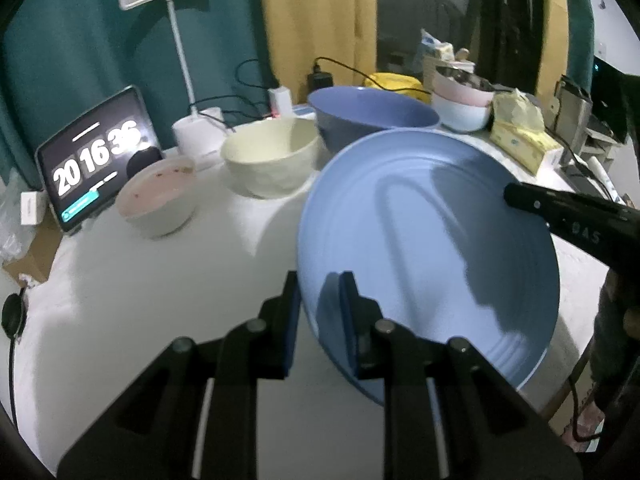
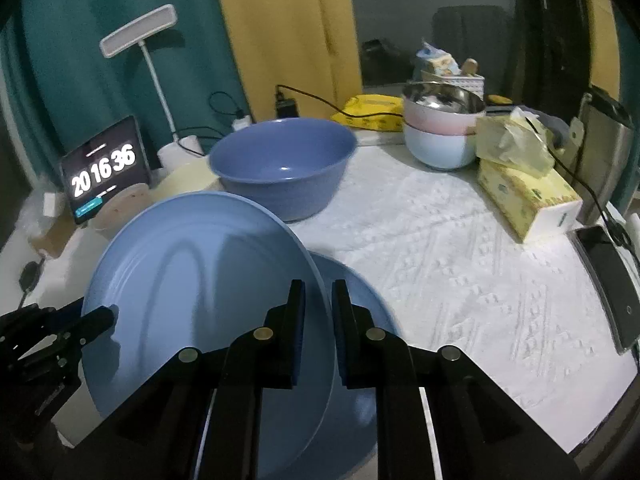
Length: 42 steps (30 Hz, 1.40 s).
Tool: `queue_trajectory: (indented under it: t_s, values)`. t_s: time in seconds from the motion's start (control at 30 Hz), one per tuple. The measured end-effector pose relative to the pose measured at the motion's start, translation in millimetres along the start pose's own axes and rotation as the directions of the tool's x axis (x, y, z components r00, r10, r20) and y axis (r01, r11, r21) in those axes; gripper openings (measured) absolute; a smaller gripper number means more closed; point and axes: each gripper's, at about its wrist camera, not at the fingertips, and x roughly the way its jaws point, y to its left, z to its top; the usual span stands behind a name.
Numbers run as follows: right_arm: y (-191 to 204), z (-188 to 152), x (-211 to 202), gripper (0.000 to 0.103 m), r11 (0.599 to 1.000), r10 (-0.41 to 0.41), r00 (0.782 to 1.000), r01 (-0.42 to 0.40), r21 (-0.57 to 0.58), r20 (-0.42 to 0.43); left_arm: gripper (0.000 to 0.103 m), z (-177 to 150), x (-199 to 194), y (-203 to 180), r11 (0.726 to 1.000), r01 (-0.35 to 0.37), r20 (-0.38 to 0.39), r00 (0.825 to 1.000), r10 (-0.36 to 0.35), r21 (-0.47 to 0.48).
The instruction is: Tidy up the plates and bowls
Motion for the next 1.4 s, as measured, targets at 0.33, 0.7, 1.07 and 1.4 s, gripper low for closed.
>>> queue_trajectory:
  t_s: [0.33, 0.7, 1.07, 1.4]
  values:
    - [-24.9, -5.8, 9.3, 0.016, 0.997, -0.074, 0.997, 0.074, 0.0, -0.001, 0.02, 3.4, 25.9, -25.7, 0.999, 0.025, -0.039, 0.999, -0.024, 0.023]
    - [-32.6, -19.1, 25.9, 0.018, 0.998, -0.067, 0.996, 0.067, -0.007, -0.057, 0.022, -3.0, 42.1, -32.5, 0.999, 0.003, -0.1, 0.995, 0.002, 0.046]
    - [-37.1, -19.6, 22.5, 0.03, 0.998, -0.056, 0.996, 0.057, 0.009, -0.076, 0.033, -8.4, 31.0, -17.1, 1.0, 0.02, -0.09, 0.996, -0.019, 0.009]
    - [-46.0, -18.0, 22.9, 0.034, 0.998, 0.002, 0.996, 0.004, 0.066, -0.094, 0.034, 15.0, 47.6, -7.0, 0.997, 0.014, -0.036, 0.999, -0.017, -0.08]
